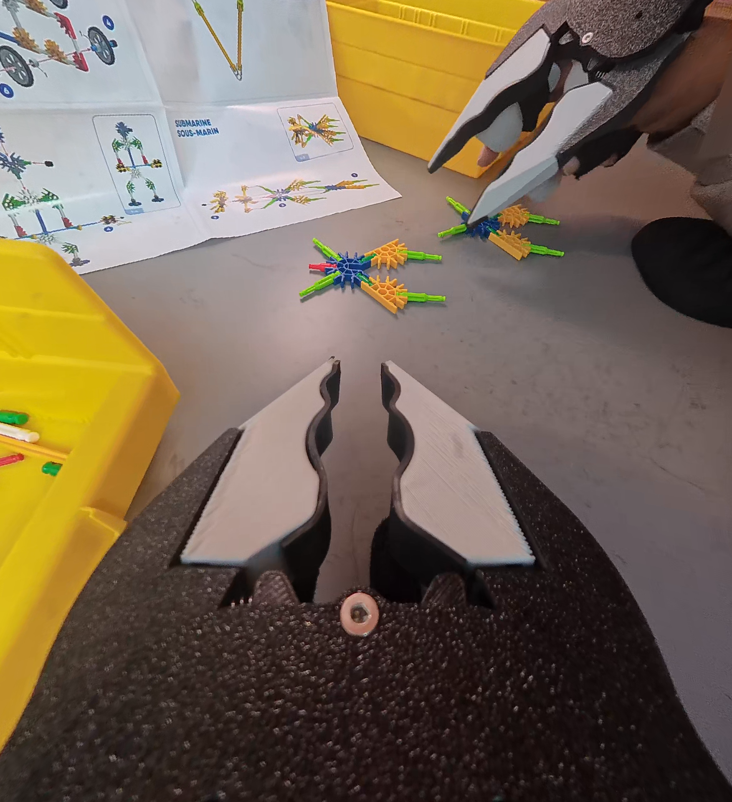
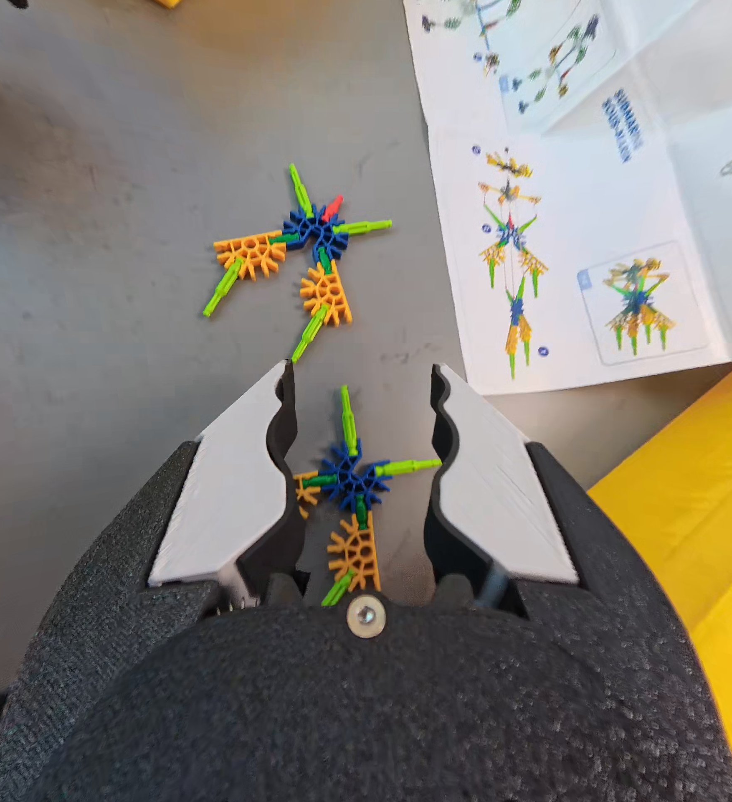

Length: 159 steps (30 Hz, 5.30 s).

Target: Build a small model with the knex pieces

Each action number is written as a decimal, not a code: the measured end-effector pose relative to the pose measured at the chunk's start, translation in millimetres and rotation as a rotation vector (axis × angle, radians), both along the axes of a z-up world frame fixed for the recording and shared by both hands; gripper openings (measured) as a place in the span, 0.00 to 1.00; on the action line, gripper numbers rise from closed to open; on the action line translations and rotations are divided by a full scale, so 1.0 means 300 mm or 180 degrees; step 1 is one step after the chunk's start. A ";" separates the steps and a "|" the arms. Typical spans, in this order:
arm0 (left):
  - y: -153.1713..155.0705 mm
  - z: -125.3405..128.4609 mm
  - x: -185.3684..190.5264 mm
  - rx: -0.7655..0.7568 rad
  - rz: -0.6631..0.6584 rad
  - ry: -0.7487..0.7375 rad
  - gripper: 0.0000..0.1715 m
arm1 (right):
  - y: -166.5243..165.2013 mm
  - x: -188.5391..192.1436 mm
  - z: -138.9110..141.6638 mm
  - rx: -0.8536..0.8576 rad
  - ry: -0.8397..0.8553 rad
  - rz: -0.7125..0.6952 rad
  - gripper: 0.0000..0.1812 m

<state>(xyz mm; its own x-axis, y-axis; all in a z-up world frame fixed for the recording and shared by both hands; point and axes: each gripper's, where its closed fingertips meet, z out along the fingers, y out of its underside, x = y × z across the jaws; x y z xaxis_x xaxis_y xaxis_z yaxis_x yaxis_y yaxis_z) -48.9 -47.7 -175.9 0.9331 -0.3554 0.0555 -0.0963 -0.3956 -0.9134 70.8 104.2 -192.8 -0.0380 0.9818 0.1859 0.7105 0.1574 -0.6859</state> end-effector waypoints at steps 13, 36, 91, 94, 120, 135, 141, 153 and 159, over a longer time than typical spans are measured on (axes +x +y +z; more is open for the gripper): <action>0.029 -0.009 0.009 0.0041 0.0093 0.0204 0.11 | -0.043 0.174 -0.082 -0.0280 -0.0605 0.0125 0.42; 0.026 -0.004 0.001 0.0047 0.0111 0.0144 0.11 | 0.006 0.067 0.023 -0.0065 0.0194 -0.0054 0.29; 0.019 0.040 -0.073 0.0108 0.0449 -0.0340 0.23 | 0.034 -0.098 0.110 0.0081 0.1253 -0.0529 0.25; 0.018 0.048 -0.082 0.0120 0.0466 -0.0474 0.23 | 0.043 -0.097 0.120 0.0146 0.1307 -0.0561 0.24; 0.014 0.040 -0.067 0.0079 0.0394 -0.0489 0.23 | 0.054 -0.069 -0.012 0.0261 0.0565 -0.0542 0.25; 0.017 0.029 -0.050 0.0030 0.0327 -0.0418 0.22 | -0.025 -0.035 -0.099 -0.0029 -0.0172 0.0003 0.16; 0.017 0.023 -0.036 0.0023 0.0285 -0.0314 0.21 | -0.018 -0.039 -0.103 -0.0109 -0.0295 0.0080 0.01; -0.008 0.012 0.064 -0.0452 -0.0100 -0.1219 0.28 | -0.193 -0.102 0.030 0.0632 0.0543 0.1018 0.00; -0.003 -0.005 0.071 -0.0721 -0.0152 -0.1668 0.31 | -0.336 -0.117 0.087 0.0671 0.0925 0.1499 0.00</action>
<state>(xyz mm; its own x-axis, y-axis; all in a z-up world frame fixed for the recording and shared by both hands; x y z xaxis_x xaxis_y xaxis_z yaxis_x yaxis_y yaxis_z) -27.5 -48.7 -177.3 0.7435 -0.3218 0.5862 0.3241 -0.5934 -0.7368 35.7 3.3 -166.9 -0.3791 0.8123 0.4433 0.3187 0.5643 -0.7616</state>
